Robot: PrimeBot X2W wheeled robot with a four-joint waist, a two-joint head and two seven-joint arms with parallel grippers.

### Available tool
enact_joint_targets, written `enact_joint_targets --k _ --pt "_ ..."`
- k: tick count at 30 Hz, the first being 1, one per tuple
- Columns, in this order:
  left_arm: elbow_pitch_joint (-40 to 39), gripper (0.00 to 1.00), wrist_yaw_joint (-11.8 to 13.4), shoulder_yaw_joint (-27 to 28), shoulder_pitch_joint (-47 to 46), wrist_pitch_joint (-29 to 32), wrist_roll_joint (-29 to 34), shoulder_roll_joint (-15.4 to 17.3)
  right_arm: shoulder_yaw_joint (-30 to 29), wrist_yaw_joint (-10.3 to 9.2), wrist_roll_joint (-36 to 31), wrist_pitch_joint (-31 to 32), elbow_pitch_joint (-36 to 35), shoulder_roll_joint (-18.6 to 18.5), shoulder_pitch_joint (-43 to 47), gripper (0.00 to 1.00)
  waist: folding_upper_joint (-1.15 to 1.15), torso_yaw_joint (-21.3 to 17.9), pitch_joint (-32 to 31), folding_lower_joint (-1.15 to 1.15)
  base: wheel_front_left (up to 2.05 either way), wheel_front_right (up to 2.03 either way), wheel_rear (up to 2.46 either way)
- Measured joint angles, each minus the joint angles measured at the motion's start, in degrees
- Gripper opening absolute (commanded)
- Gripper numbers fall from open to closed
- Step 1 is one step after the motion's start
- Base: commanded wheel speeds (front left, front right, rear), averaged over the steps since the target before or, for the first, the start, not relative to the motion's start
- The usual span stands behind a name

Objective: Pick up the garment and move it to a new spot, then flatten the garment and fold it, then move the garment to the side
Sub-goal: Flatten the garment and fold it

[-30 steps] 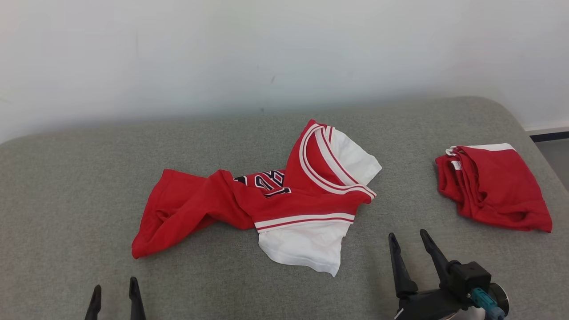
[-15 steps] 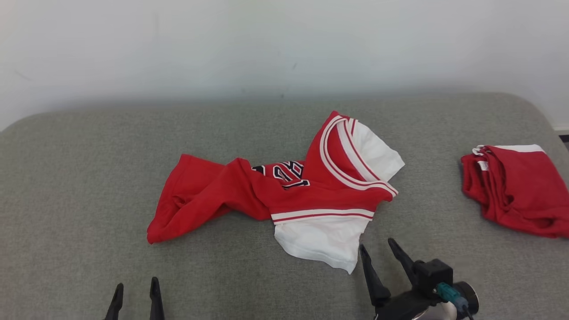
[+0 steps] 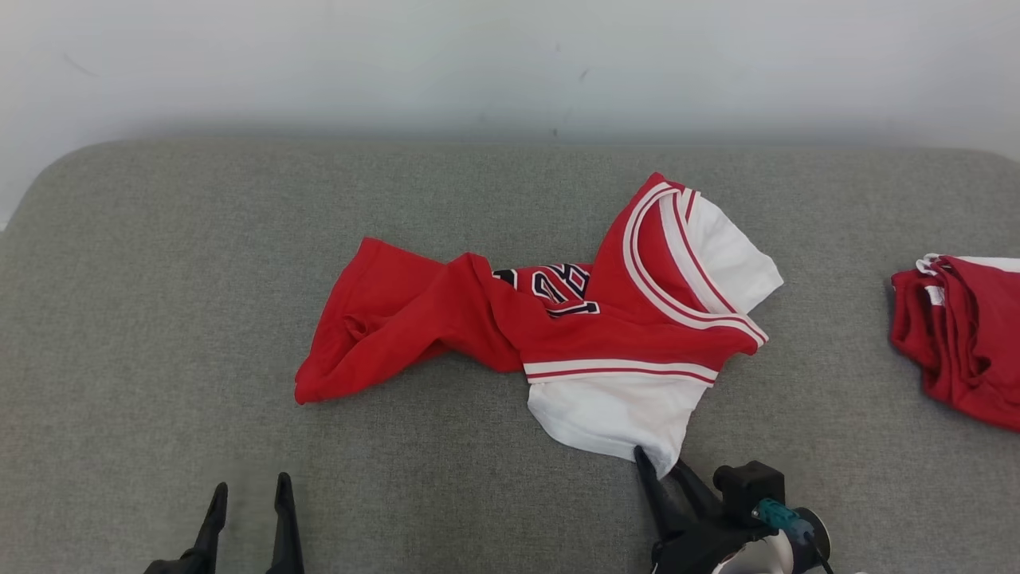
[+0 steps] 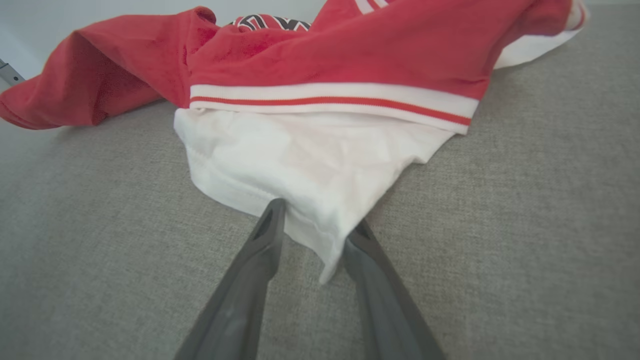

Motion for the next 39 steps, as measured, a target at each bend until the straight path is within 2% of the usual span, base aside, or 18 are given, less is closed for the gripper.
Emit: enact_joint_targets --k 8,12,16,19,21,22,23,26,29,33,36,39 --pt "-0.1 1.0 0.09 1.35 0.08 0.01 -0.65 0.02 -1.81 0.0 3.01 0.0 -3.41 -0.99 0.09 0.0 0.0 -1.31 0.27 0.0 0.0 0.0 0.0" --pt "0.33 1.0 0.02 0.87 0.08 0.0 -1.35 0.0 2.49 0.0 10.1 0.01 -8.35 -3.46 3.6 0.0 0.0 -3.33 -0.6 -0.01 0.0 0.0 0.0" --pt "0.45 1.0 -0.1 0.46 0.04 0.0 -1.57 0.0 4.91 0.0 14.39 0.0 -13.94 -8.25 5.56 0.0 0.0 -5.84 -1.28 -0.01 0.0 0.0 0.0" --pt "0.81 1.0 -0.08 0.25 -0.01 0.0 -1.62 0.01 4.5 0.0 15.97 0.0 -14.6 -10.27 8.37 0.0 0.0 -7.39 -1.8 -0.01 0.0 0.0 0.0" --pt "1.03 1.0 -0.09 0.07 -0.07 0.0 -1.6 0.0 4.28 0.0 16.15 0.2 -12.5 -11.09 9.87 0.0 0.0 -8.02 -2.15 -0.01 0.0 0.0 0.0" --pt "1.16 1.0 -0.09 0.09 -0.07 0.0 -1.6 0.0 4.03 0.0 15.75 0.58 -11.0 -11.28 10.05 0.36 0.0 -8.21 -2.31 -0.01 0.0 0.0 0.0" --pt "1.32 1.0 -0.09 0.09 -0.07 0.01 -1.56 0.01 3.71 0.0 15.27 0.57 -9.79 -11.34 10.04 1.0 0.0 -8.27 -2.42 -0.01 0.0 0.0 0.0" --pt "1.88 1.0 -0.1 0.12 -0.07 0.01 -1.02 -0.01 2.25 0.0 12.5 0.47 -7.82 -10.56 8.88 1.0 0.0 -7.81 -2.46 -0.02 0.0 0.0 0.0" --pt "2.12 1.0 0.01 0.56 -0.1 0.0 -0.81 0.02 -1.58 0.0 7.49 0.25 -8.73 -9.16 6.5 1.0 0.0 -7.08 -2.23 -0.01 0.0 0.0 0.0" --pt "2.35 1.0 0.02 0.88 -1.25 0.0 -0.29 0.0 -8.22 0.0 0.14 0.02 -17.96 -6.21 4.95 1.0 0.0 -6.29 -1.67 -0.01 0.0 0.0 0.0" --pt "2.79 1.0 -0.2 1.0 -3.14 0.0 0.37 0.0 -8.58 0.0 -2.87 0.01 -21.82 -3.5 5.14 1.0 0.0 -5.91 -1.02 -0.01 0.0 0.0 0.0" --pt "3.87 1.0 -0.67 1.01 -6.67 0.0 1.24 0.01 -7.73 0.0 -4.22 0.01 -23.17 -2.6 4.93 1.0 0.0 -5.65 0.07 -0.01 0.0 0.0 0.0"
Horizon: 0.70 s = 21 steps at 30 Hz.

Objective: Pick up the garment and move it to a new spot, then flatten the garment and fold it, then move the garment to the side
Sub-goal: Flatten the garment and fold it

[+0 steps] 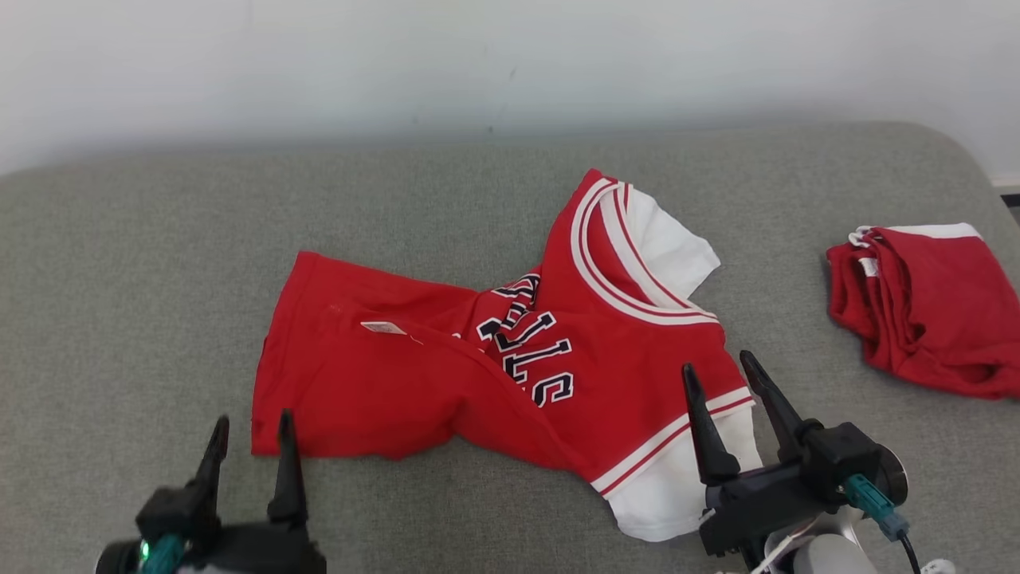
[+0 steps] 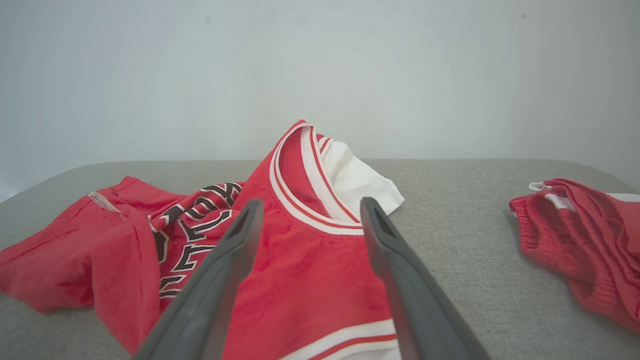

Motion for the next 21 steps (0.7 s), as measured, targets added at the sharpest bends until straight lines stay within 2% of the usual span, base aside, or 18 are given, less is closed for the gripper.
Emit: enact_joint_targets --k 6,10,13,21 --pt "5.27 1.0 -1.9 -2.14 -10.42 0.0 2.41 0.0 0.94 0.0 -0.73 0.0 -0.71 0.97 -1.82 1.0 0.0 0.42 3.63 0.01 0.0 0.0 0.0" --pt "15.93 1.0 -2.8 -4.09 -20.92 0.01 1.98 0.45 1.18 0.0 -0.88 0.0 -0.74 1.07 -3.18 1.0 0.01 0.59 7.41 0.01 0.0 0.0 0.0" --pt "19.98 1.0 -2.87 -5.04 -26.36 0.0 1.77 1.41 1.49 0.0 -0.88 0.0 -0.78 1.19 -3.87 1.0 0.0 0.55 9.48 0.01 0.0 0.0 0.0" --pt "25.42 1.0 -3.13 -9.71 -31.7 0.0 -1.16 2.63 1.98 0.0 -0.88 -0.01 -0.27 1.64 -4.48 1.0 0.01 -0.26 12.39 0.01 0.0 0.0 0.0"
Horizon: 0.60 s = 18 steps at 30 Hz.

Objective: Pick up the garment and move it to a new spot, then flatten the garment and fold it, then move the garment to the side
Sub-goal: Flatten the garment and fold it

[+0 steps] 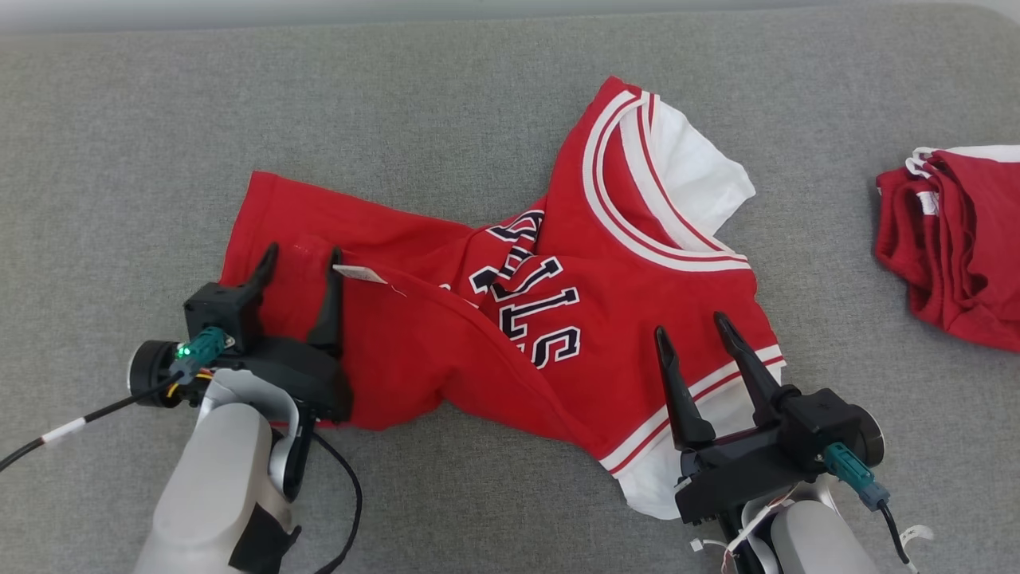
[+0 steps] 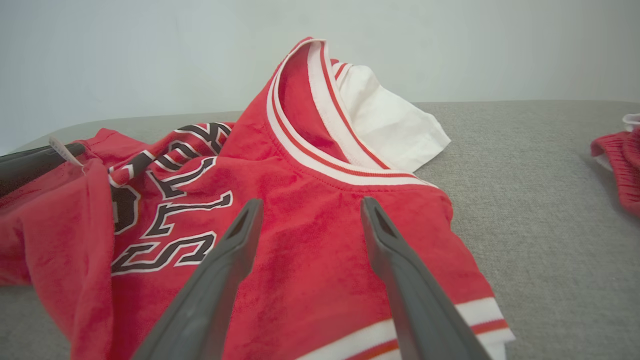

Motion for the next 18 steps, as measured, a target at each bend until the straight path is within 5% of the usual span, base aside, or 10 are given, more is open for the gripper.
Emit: enact_joint_targets --k 7,8,9,10,11,18 --pt "1.3 1.0 -0.01 -3.02 -0.03 0.0 -2.54 1.05 0.3 0.0 -0.26 0.0 0.48 0.18 -0.13 1.0 0.0 0.18 -0.27 0.0 0.0 0.0 0.0" --pt "1.46 0.85 0.0 -3.24 -0.03 0.0 -3.01 1.23 0.45 0.0 -0.27 0.01 0.48 0.19 -0.26 1.0 0.0 0.14 -0.31 -0.01 0.0 0.0 0.0" --pt "1.64 0.44 -0.01 -3.66 -0.03 0.01 -3.22 1.37 0.58 0.0 -0.27 0.01 0.49 0.19 -0.42 1.0 0.0 0.08 -0.34 -0.01 0.0 0.0 0.0" --pt "1.52 0.44 0.0 -4.41 -0.02 0.0 -3.35 1.55 0.73 0.0 -0.27 0.01 0.56 0.21 -0.63 1.0 0.0 0.0 -0.38 0.0 0.0 0.0 0.0" --pt "1.29 0.0 -0.01 -5.04 -0.02 0.01 -3.72 1.62 0.81 0.0 -0.27 0.01 0.6 0.23 -0.8 1.0 0.0 -0.09 -0.43 0.0 0.0 0.0 0.0" --pt "0.26 0.0 -0.08 -7.59 0.7 0.01 -5.82 2.67 1.15 0.0 -0.24 0.0 1.4 0.27 -0.7 1.0 0.0 -0.43 -1.29 -0.01 0.0 0.0 0.0"
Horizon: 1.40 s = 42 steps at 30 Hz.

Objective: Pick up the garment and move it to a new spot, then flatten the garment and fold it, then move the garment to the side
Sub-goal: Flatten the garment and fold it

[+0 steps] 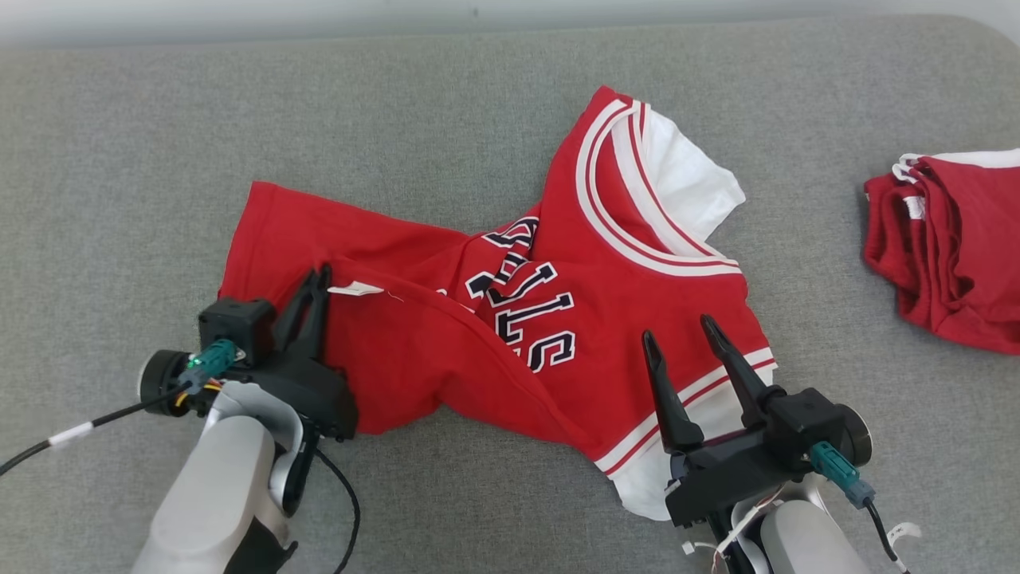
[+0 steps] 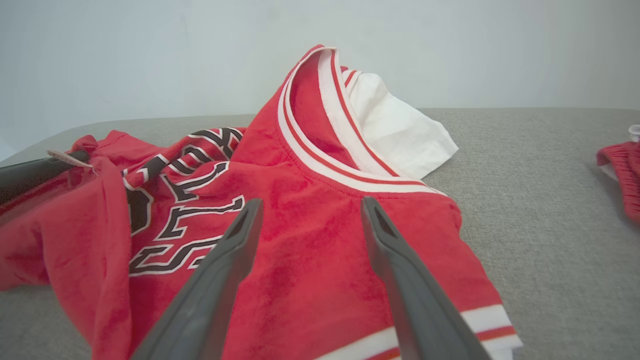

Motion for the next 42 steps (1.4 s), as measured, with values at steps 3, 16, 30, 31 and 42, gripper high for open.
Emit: enact_joint_targets --k 3,16,30,31,42 --pt "-2.94 0.0 0.0 1.21 0.87 -0.01 0.07 0.31 -0.44 0.0 0.09 0.0 0.65 0.0 0.49 1.0 0.0 0.08 -0.73 0.0 0.0 0.0 0.0" --pt "-13.38 0.0 -0.01 4.13 14.4 -0.01 1.8 -2.68 -2.55 0.0 0.43 0.01 5.61 0.38 5.23 1.0 -0.01 3.76 -7.48 -0.01 0.0 0.0 0.0" --pt "-15.02 0.71 -0.01 6.86 30.61 0.0 2.09 -4.46 -1.78 0.0 0.54 0.0 9.24 0.64 9.57 1.0 -0.01 11.64 -16.58 -0.02 0.0 0.0 0.0" --pt "-14.56 1.0 -0.01 7.14 30.96 0.0 1.96 -4.55 -1.63 0.0 0.75 0.01 9.42 0.64 9.7 1.0 -0.02 12.04 -16.91 -0.02 0.0 0.0 0.0" --pt "-17.7 1.0 1.42 10.87 27.05 0.0 5.5 -4.42 -1.25 0.0 1.04 0.01 9.65 0.67 8.81 1.0 -0.02 11.05 -16.45 -0.01 0.0 0.0 0.0"
